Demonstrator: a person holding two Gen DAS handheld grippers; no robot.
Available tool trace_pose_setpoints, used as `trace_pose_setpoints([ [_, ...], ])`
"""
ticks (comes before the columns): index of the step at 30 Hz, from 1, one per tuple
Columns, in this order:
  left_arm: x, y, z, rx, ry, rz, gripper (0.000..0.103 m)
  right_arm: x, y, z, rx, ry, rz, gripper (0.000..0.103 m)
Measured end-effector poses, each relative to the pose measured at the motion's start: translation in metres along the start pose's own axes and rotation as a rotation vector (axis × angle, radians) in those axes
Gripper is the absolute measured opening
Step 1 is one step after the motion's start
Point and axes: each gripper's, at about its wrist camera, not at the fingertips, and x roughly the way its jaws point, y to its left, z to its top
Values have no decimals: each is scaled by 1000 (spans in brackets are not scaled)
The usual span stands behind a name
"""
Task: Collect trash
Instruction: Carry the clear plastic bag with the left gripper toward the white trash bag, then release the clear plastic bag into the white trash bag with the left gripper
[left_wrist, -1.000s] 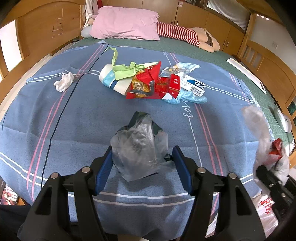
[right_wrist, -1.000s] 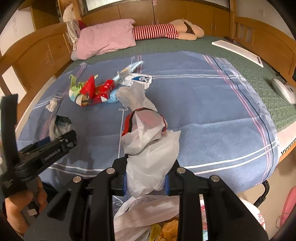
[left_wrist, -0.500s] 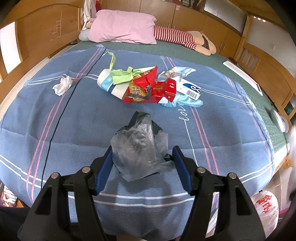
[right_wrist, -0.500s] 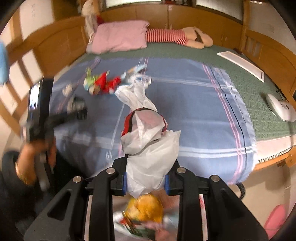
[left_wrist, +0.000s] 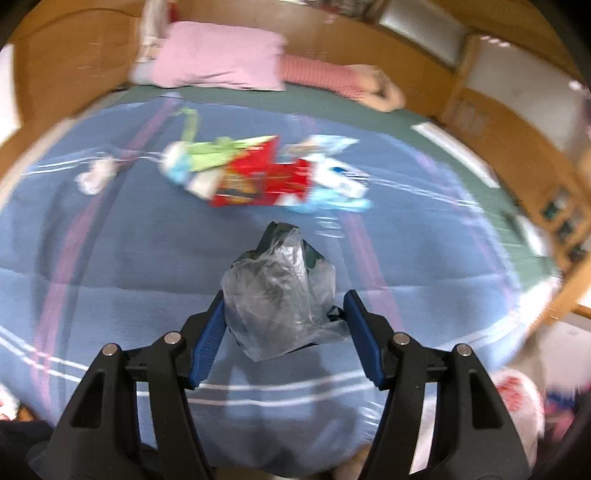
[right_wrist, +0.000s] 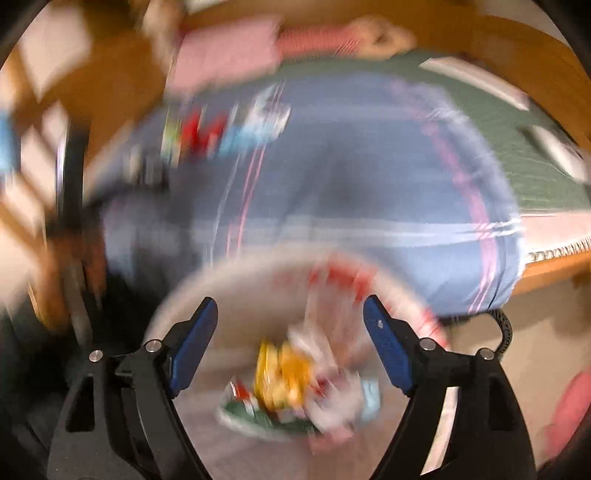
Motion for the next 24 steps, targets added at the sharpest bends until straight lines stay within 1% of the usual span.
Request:
trace_pose_setpoints([
  [1,-2,-5,-3,15,12,-77,64,-15,-10,7,71,-92,-7,80],
  [2,-3,-13,-7,46,42,-193,64,-29,-21,11,144,-171,-19,81],
  [3,-5,-26,-13,93,73,-312,64,-41,-31,14,209,-230,-31,82],
  [4,-10,-41,-21,165,86,-401,64,-48,-39,15,246,-260,-36,82],
  [6,-21,-67,-34,302,94,-509,64,-61,-47,18,288,-311,-77,82],
  [7,-28,-82,-44,384,113,-600,64,-63,-48,22,286,-324,-101,82],
  [9,-34,-99,-58,481,155,-715,64,-67,-43,24,270,-347,-148,82],
  [11,-40,-117,-75,592,210,-794,64,-67,-42,25,275,-351,-147,82],
  [13,-40,-134,-93,701,280,-835,64,-62,-39,26,291,-341,-135,82],
  [15,-39,-146,-107,776,330,-842,66,-57,-36,27,299,-327,-128,82],
  [16,-37,-151,-114,811,356,-842,70,-56,-45,28,301,-321,-125,82],
  [17,-35,-156,-121,851,371,-815,76,-53,-43,29,301,-315,-122,82],
  [18,-32,-158,-124,870,374,-786,79,-49,-41,30,300,-307,-115,82],
  [19,-28,-160,-126,877,378,-749,87,-48,-41,31,300,-303,-110,82],
  [20,-27,-160,-126,870,377,-730,91,-45,-38,32,299,-296,-104,82],
  [22,-21,-156,-117,815,356,-693,91,-42,-33,35,295,-291,-101,82],
  [24,-21,-148,-106,746,326,-678,92,-39,-28,39,299,-286,-102,82],
])
